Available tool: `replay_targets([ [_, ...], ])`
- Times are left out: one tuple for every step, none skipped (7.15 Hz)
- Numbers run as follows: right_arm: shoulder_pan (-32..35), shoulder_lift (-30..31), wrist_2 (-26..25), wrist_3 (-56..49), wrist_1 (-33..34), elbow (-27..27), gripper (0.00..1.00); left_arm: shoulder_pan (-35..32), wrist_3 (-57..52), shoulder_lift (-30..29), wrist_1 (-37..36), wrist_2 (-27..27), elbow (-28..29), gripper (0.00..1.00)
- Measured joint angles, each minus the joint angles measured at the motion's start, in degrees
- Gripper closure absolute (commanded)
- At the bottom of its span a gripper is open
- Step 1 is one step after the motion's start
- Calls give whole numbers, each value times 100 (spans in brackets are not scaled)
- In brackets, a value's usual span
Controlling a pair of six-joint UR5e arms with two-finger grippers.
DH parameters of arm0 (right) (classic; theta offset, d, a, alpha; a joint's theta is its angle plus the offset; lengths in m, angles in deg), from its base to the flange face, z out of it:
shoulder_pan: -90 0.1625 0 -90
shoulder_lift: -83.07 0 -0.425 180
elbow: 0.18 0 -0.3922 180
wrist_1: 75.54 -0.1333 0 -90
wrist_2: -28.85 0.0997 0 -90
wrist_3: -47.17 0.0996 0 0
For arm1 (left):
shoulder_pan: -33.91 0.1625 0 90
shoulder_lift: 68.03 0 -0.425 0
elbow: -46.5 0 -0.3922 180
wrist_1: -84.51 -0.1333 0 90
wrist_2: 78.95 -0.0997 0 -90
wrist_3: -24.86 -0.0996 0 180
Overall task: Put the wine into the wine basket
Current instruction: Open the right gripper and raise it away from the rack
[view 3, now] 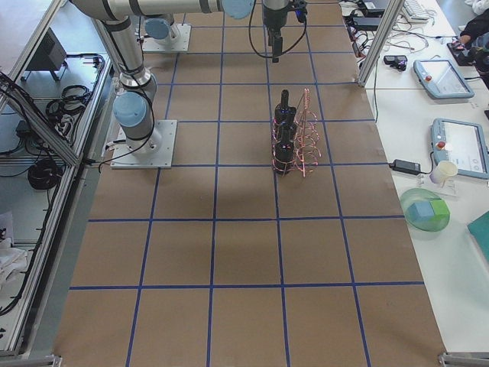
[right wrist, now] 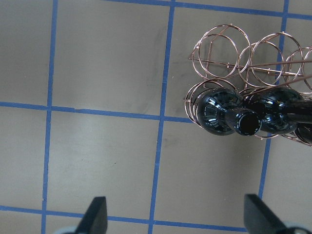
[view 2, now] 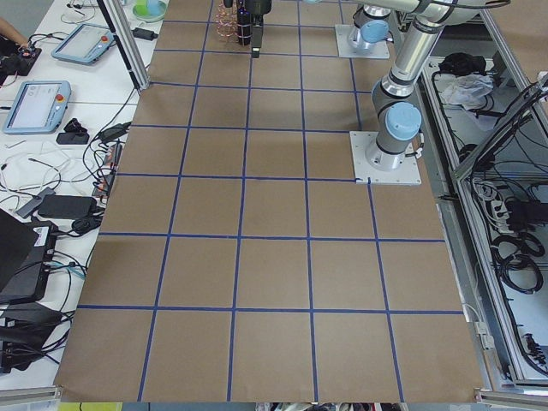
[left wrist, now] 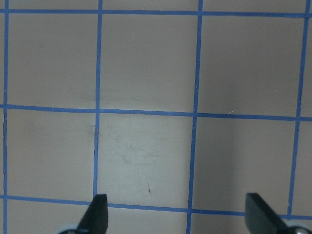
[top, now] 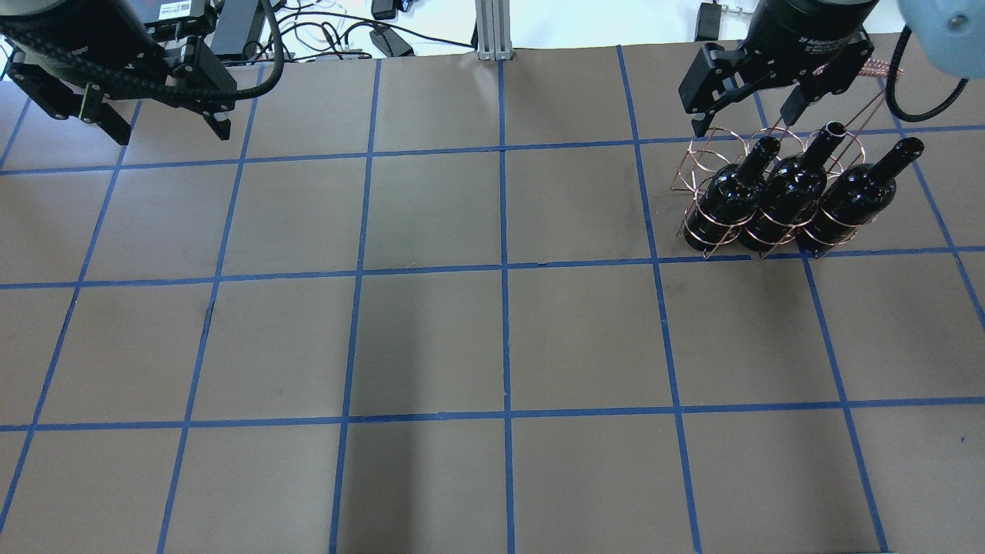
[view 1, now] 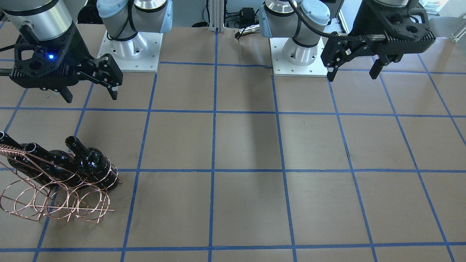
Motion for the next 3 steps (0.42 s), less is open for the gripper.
replay_targets([
  [0, 10, -6, 5, -10, -1, 0, -105, 59, -119, -7, 90, 91, 0],
  [0, 15, -17, 10, -25, -2, 0, -210, 91, -196, -15, 161, 110, 0],
  [-2, 15, -31, 12, -33, -1, 0, -270, 100, -230, -21, 194, 111, 0],
])
